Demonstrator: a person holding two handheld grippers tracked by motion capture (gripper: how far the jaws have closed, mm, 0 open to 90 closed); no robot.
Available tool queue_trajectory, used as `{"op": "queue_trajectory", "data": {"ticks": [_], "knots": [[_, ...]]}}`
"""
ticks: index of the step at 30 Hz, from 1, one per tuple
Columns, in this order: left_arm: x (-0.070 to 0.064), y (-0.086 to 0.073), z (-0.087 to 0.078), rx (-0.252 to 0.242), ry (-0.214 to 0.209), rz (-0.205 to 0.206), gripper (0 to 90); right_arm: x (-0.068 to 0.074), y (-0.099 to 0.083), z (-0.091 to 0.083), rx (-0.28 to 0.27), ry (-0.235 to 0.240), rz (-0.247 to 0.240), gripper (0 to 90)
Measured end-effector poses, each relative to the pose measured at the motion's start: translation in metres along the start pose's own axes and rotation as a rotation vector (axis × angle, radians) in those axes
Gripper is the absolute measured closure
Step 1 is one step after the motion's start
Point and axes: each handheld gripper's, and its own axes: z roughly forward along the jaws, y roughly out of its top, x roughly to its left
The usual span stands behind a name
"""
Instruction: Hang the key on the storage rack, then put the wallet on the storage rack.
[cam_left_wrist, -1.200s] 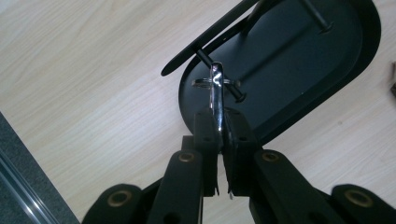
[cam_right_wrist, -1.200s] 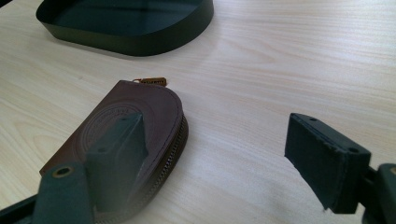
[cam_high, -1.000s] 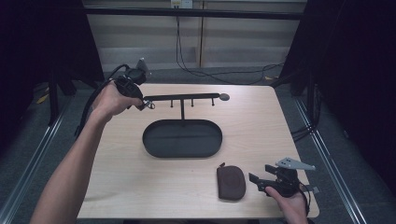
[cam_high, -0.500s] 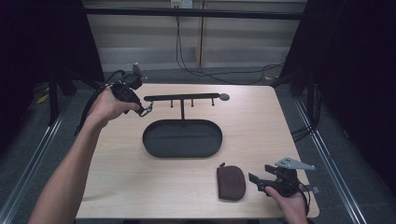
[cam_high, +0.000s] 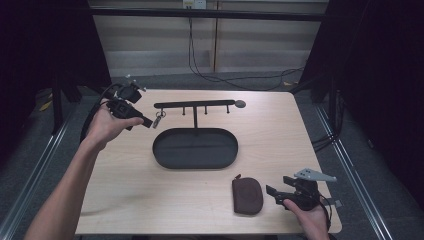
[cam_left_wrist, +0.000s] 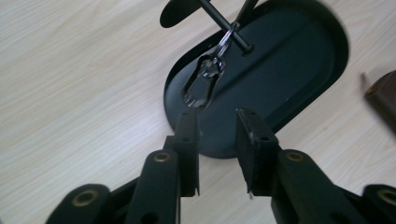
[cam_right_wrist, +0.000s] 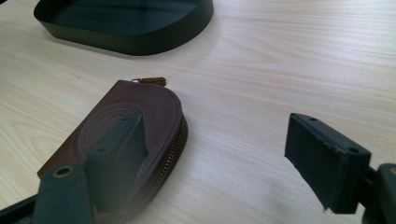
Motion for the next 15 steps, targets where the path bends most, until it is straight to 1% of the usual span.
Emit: {"op": "queue_trajectory", "data": {"ticks": [2, 3, 4, 5, 6, 8, 9, 10, 11, 12, 13, 15], "knots": [[0.002, -0.007, 0.000, -0.036, -0.019, 0.014, 65.6, 0.000, 0.000, 0.000, 0.000, 0.000, 0.002, 20.5], [0.002, -0.010, 0.000, -0.051, -0.023, 0.010, 64.6, 0.000, 0.000, 0.000, 0.000, 0.000, 0.000, 20.5], [0.002, -0.013, 0.000, -0.073, -0.040, 0.013, 62.7, 0.000, 0.000, 0.000, 0.000, -0.001, -0.002, 20.5], [0.002, -0.016, 0.000, -0.093, -0.066, 0.035, 61.8, 0.000, 0.000, 0.000, 0.002, -0.001, -0.002, 20.5], [0.002, -0.019, 0.001, -0.102, -0.079, 0.038, 61.8, 0.001, 0.000, -0.001, 0.002, 0.000, -0.004, 20.5], [0.001, -0.025, 0.004, -0.102, -0.054, 0.033, 60.1, 0.000, 0.000, -0.001, -0.001, -0.001, -0.005, 20.5], [0.001, -0.028, 0.005, -0.103, -0.053, 0.033, 58.4, 0.000, 0.000, -0.001, -0.001, 0.001, -0.004, 20.5], [0.002, -0.031, 0.006, -0.111, -0.060, 0.030, 57.7, 0.000, 0.000, -0.001, 0.002, 0.002, -0.003, 20.5], [0.002, -0.034, 0.007, -0.121, -0.056, 0.032, 56.7, 0.000, 0.000, 0.000, 0.002, 0.003, -0.003, 20.5], [0.002, -0.037, 0.008, -0.139, -0.057, 0.021, 54.9, 0.000, 0.000, -0.001, 0.002, 0.002, -0.003, 20.5], [0.002, -0.040, 0.009, -0.147, -0.051, 0.009, 53.1, 0.000, 0.000, -0.001, 0.000, 0.002, -0.006, 20.5], [0.003, -0.049, 0.013, -0.147, -0.033, 0.002, 50.8, 0.000, 0.000, -0.001, -0.001, -0.001, -0.004, 20.5]]}}
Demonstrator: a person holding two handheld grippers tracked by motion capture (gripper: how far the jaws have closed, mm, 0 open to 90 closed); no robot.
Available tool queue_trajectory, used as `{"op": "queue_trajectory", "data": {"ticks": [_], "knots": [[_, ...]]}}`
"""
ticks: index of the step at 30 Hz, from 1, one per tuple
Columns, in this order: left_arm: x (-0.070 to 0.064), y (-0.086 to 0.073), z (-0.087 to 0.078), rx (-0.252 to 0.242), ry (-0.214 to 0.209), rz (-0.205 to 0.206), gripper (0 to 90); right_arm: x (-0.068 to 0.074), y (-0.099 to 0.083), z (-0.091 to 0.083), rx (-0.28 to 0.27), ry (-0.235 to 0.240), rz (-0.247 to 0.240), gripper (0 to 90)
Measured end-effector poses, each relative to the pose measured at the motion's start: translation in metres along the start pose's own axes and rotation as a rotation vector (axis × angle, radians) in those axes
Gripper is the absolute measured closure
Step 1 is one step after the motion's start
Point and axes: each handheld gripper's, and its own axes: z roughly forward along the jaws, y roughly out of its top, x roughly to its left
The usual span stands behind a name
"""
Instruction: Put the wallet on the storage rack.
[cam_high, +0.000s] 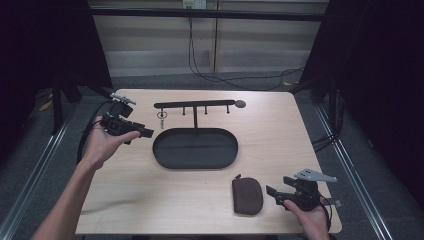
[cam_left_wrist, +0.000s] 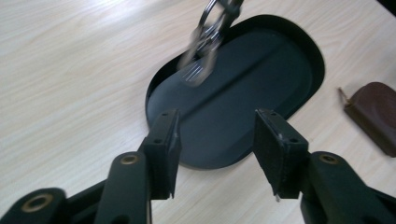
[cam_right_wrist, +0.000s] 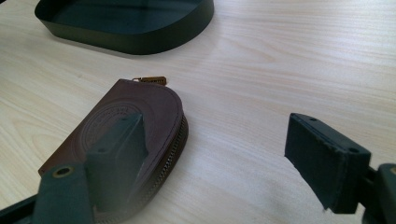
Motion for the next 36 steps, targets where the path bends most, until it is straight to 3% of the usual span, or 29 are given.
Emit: {"op": "queue_trajectory", "data": {"ticks": [6, 9, 11, 15, 16, 17, 20, 22, 24, 26, 32, 36], "knots": [[0.007, -0.029, -0.001, -0.056, -0.012, -0.028, 44.8, -0.001, 0.000, -0.001, 0.001, 0.002, 0.006, 20.5], [0.008, -0.041, -0.002, -0.082, 0.000, -0.025, 42.0, -0.001, 0.000, 0.000, 0.001, 0.002, 0.001, 20.5], [0.006, -0.048, -0.004, -0.118, -0.014, -0.020, 36.3, -0.001, 0.000, 0.000, 0.001, 0.001, 0.003, 20.5], [0.001, -0.064, -0.008, -0.159, -0.005, -0.015, 36.4, -0.001, 0.000, 0.000, 0.001, 0.000, 0.005, 20.5], [-0.001, -0.068, -0.009, -0.170, -0.008, -0.007, 41.5, -0.001, 0.000, 0.000, 0.001, 0.000, 0.005, 20.5], [-0.003, -0.072, -0.010, -0.175, -0.017, 0.001, 48.2, -0.001, 0.000, 0.000, 0.001, 0.002, 0.005, 20.5], [-0.007, -0.081, -0.011, -0.172, -0.028, -0.012, 43.2, -0.002, 0.001, 0.001, 0.007, 0.004, 0.013, 20.2], [-0.011, -0.087, -0.010, -0.158, -0.013, 0.015, 43.3, -0.002, 0.001, 0.002, 0.009, 0.005, 0.015, 20.0], [-0.015, -0.094, -0.007, -0.149, 0.008, 0.000, 43.2, -0.001, 0.001, 0.002, 0.007, 0.004, 0.013, 20.0], [-0.017, -0.102, -0.004, -0.174, 0.027, -0.018, 43.2, -0.002, 0.001, 0.001, 0.007, 0.007, 0.018, 19.8], [-0.022, -0.123, 0.005, -0.188, -0.003, -0.051, 35.9, -0.002, 0.001, 0.003, 0.035, 0.032, 0.014, 17.7], [-0.027, -0.134, 0.004, -0.210, 0.000, -0.071, 30.9, 0.000, 0.003, 0.005, 0.054, 0.057, 0.011, 15.7]]}}
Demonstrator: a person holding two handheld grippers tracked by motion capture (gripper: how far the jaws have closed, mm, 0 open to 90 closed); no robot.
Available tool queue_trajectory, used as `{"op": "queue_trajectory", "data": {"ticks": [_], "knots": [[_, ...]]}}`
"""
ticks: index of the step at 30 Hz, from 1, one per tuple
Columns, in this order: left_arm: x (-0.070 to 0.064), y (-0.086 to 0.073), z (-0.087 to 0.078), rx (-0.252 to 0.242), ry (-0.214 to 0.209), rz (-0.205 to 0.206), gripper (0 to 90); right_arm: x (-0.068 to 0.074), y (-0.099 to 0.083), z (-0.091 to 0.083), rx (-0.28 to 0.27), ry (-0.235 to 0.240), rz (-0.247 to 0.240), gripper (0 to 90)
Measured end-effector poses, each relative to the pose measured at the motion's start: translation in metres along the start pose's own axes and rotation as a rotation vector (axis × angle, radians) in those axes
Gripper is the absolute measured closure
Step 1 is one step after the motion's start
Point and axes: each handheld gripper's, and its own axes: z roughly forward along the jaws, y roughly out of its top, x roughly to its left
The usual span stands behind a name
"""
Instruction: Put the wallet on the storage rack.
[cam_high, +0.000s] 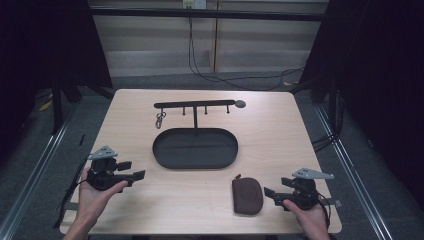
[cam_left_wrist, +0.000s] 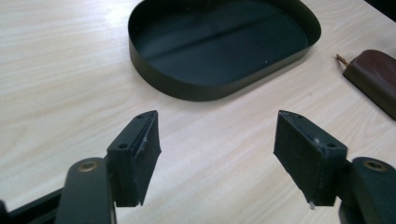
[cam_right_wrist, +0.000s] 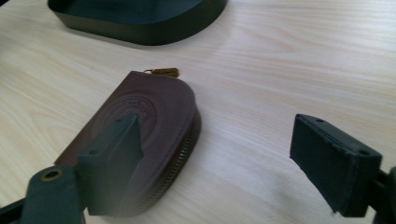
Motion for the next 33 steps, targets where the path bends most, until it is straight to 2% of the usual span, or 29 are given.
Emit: {"op": "queue_trajectory", "data": {"ticks": [2, 3, 5, 7, 9, 11, 13, 17, 19, 21, 25, 27, 28, 31, 33], "knots": [[-0.001, -0.008, -0.002, -0.024, 0.003, -0.012, 31.0, 0.001, 0.002, 0.002, 0.003, 0.014, 0.002, 14.3], [-0.002, -0.011, -0.003, -0.022, 0.001, -0.022, 30.6, 0.001, 0.003, 0.004, 0.015, 0.016, -0.001, 14.3], [-0.004, -0.016, -0.004, -0.027, 0.011, -0.016, 26.6, 0.002, 0.005, 0.007, 0.031, 0.030, -0.001, 14.4], [-0.006, -0.022, -0.005, -0.041, -0.011, -0.024, 25.2, 0.005, 0.008, 0.008, 0.047, 0.038, -0.011, 14.3], [-0.009, -0.027, -0.003, -0.031, -0.019, -0.041, 19.3, 0.008, 0.011, 0.008, 0.061, 0.050, -0.032, 14.2], [-0.011, -0.033, -0.001, -0.013, -0.035, -0.043, 23.3, 0.011, 0.014, 0.008, 0.091, 0.072, -0.063, 14.2], [-0.017, -0.037, -0.001, -0.002, -0.024, -0.015, 22.4, 0.013, 0.017, 0.009, 0.118, 0.079, -0.075, 14.3], [-0.026, -0.042, 0.002, -0.003, -0.039, 0.027, 22.4, 0.017, 0.026, 0.013, 0.199, 0.132, -0.081, 15.0], [-0.029, -0.044, 0.006, 0.017, -0.056, 0.039, 22.7, 0.022, 0.031, 0.015, 0.232, 0.128, -0.099, 20.1], [-0.031, -0.044, 0.008, 0.021, -0.055, 0.068, 23.3, 0.026, 0.034, 0.016, 0.250, 0.128, -0.105, 20.3], [-0.031, -0.047, 0.006, 0.016, -0.057, 0.062, 23.3, 0.030, 0.042, 0.025, 0.306, 0.115, -0.114, 24.1], [-0.032, -0.047, 0.005, 0.010, -0.060, 0.060, 23.3, 0.032, 0.046, 0.031, 0.314, 0.079, -0.106, 30.2], [-0.032, -0.047, 0.004, 0.012, -0.067, 0.064, 23.1, 0.033, 0.048, 0.033, 0.317, 0.076, -0.108, 30.7], [-0.032, -0.046, 0.005, 0.014, -0.057, 0.068, 22.5, 0.031, 0.055, 0.043, 0.387, 0.089, -0.094, 23.8], [-0.031, -0.046, 0.006, 0.018, -0.059, 0.063, 22.0, 0.029, 0.058, 0.046, 0.410, 0.085, -0.088, 23.4]]}}
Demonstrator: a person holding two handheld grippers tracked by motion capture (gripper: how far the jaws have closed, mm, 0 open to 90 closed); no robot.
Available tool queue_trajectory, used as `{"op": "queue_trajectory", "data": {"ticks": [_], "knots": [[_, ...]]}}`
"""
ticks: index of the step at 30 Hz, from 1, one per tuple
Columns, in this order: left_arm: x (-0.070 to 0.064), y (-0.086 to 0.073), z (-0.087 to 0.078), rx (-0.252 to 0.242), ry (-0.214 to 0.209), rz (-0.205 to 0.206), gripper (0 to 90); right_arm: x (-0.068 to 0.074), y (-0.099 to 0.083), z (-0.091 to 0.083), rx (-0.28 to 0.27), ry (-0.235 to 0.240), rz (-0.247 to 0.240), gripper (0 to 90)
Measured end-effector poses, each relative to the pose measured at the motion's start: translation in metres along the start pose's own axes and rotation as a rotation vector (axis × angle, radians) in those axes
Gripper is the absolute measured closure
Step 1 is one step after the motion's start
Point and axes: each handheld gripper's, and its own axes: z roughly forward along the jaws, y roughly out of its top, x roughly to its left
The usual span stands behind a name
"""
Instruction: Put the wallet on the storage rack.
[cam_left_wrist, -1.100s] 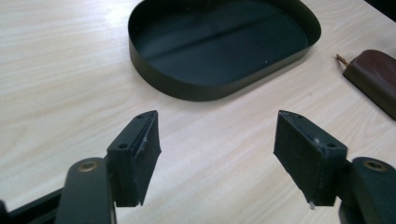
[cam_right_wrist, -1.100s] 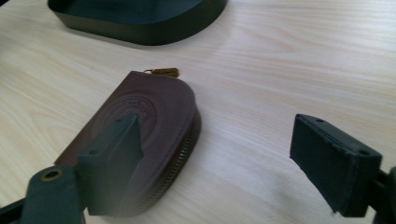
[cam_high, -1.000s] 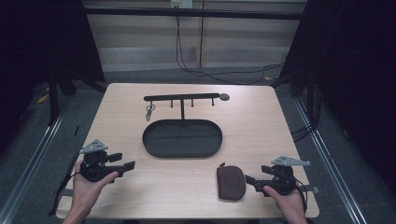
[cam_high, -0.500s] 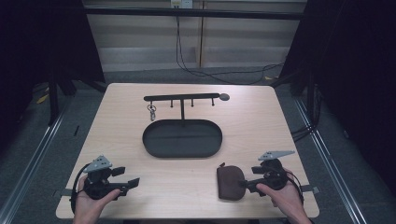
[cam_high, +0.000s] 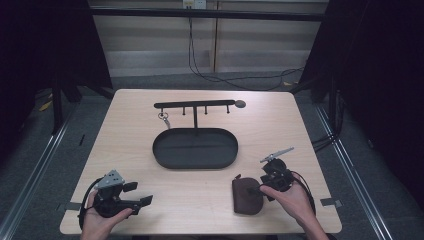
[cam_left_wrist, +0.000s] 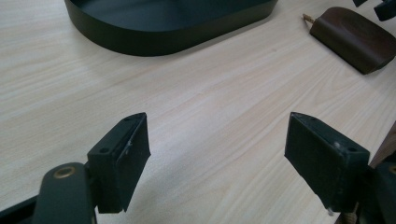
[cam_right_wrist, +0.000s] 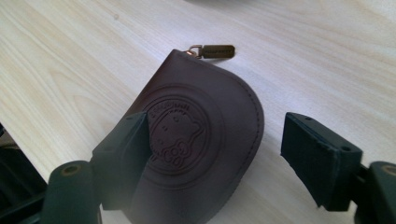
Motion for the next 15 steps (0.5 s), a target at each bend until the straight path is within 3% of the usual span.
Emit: {"op": "queue_trajectory", "data": {"ticks": [3, 7, 15], "knots": [[0.001, 0.000, 0.001, 0.002, 0.000, -0.001, 22.0, -0.001, 0.006, 0.003, 0.053, 0.005, 0.012, 18.7], [0.001, 0.000, -0.001, 0.000, -0.002, 0.005, 22.0, -0.001, 0.012, 0.011, 0.145, 0.005, 0.005, 19.2], [0.002, 0.001, -0.001, 0.001, -0.001, 0.006, 22.0, 0.002, 0.021, 0.018, 0.210, -0.016, -0.012, 20.1]]}}
